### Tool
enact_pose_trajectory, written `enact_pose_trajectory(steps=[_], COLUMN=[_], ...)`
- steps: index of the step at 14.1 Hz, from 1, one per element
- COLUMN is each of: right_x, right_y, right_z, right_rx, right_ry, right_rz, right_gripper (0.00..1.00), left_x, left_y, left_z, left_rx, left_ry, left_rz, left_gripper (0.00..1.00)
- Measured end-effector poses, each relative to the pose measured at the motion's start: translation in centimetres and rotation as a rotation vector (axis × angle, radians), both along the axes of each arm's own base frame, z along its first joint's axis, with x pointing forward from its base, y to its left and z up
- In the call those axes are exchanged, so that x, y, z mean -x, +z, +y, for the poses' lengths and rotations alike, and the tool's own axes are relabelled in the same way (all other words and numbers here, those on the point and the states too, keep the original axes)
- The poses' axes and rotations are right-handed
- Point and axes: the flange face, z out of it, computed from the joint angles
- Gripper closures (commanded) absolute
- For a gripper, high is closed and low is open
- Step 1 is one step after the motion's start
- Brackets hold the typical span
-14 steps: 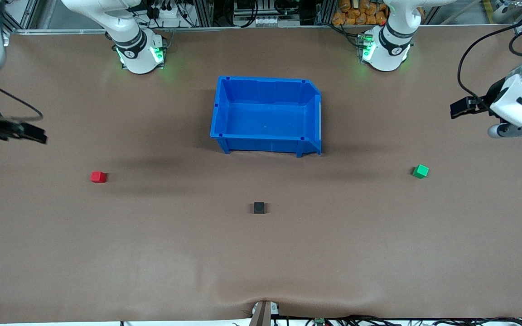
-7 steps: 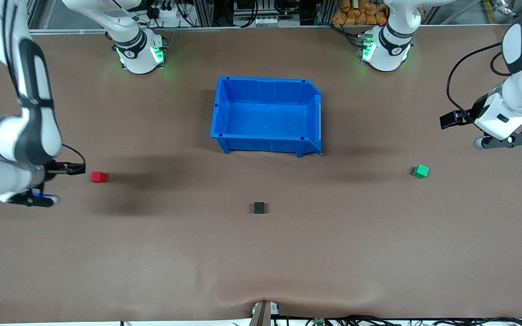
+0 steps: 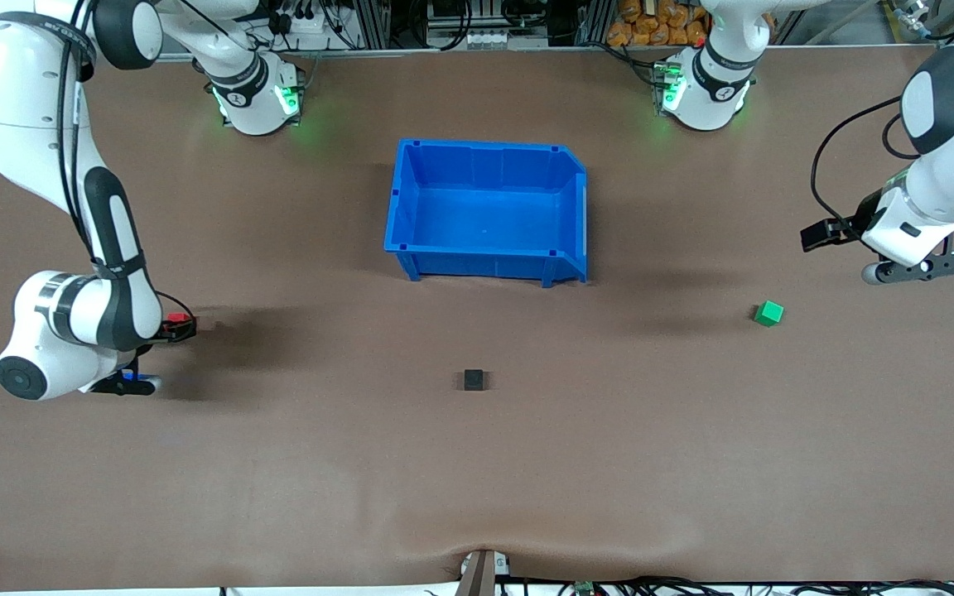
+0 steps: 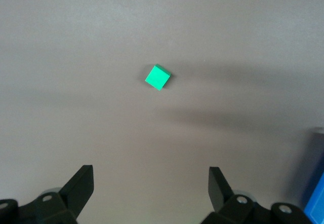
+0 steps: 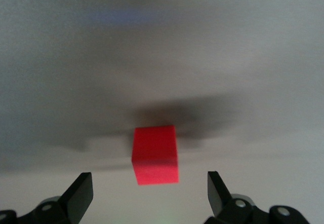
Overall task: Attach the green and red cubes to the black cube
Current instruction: 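Grasp the red cube with the right gripper while the left gripper lowers, then carry the red cube onto the black cube while the left gripper grasps green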
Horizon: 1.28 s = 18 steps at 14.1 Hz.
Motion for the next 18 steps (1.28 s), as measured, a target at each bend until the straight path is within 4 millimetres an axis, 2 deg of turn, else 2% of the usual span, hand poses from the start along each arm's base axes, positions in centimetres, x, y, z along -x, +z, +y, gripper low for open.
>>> enact_pose_trajectory(steps=[1, 2, 5, 6, 7, 8, 10, 12, 14, 16, 18], right_x=[0.0, 0.1, 0.2, 0.3, 0.3, 0.3, 0.3, -0.2, -1.5, -3.1, -4.2], right_y=[-0.3, -0.4, -0.9, -1.1, -1.3, -1.5, -1.5, -1.0, 0.7, 3.4, 5.4], right_z=[0.1, 0.1, 0.1, 0.1, 0.1, 0.0, 0.1, 0.4, 2.2, 6.4, 12.1], right_rx=[-0.003, -0.007, -0.037, -0.043, -0.047, -0.048, -0.049, -0.054, -0.044, -0.028, -0.034], right_ry=[0.004, 0.011, 0.06, 0.071, 0.078, 0.081, 0.082, 0.049, -0.075, -0.207, -0.383], right_rz=[0.003, 0.004, 0.012, 0.015, 0.016, 0.016, 0.016, 0.001, -0.006, -0.002, 0.016], right_gripper=[0.35, 0.37, 0.53, 0.65, 0.85, 1.0, 1.0, 1.0, 1.0, 1.0, 1.0], left_x=[0.1, 0.1, 0.5, 0.7, 1.0, 1.3, 1.9, 2.5, 2.5, 2.1, 1.7], left_y=[-0.5, -1.2, -3.9, -4.8, -5.7, -6.6, -8.4, -10.7, -12.7, -14.7, -16.8], left_z=[0.0, 0.0, -0.2, -0.2, -0.2, -0.3, -0.2, 0.6, 2.1, 3.1, 3.6], left_rx=[0.001, 0.002, 0.008, 0.009, 0.011, 0.013, 0.017, 0.022, 0.026, 0.031, 0.037], left_ry=[-0.002, -0.004, -0.015, -0.018, -0.02, -0.022, -0.025, -0.011, 0.015, 0.028, 0.032], left_rz=[-0.007, -0.021, -0.079, -0.093, -0.105, -0.116, -0.14, -0.161, -0.173, -0.188, -0.207], left_gripper=[0.0, 0.0, 0.0, 0.0, 0.0, 0.0, 0.0, 0.0, 0.0, 0.0, 0.0])
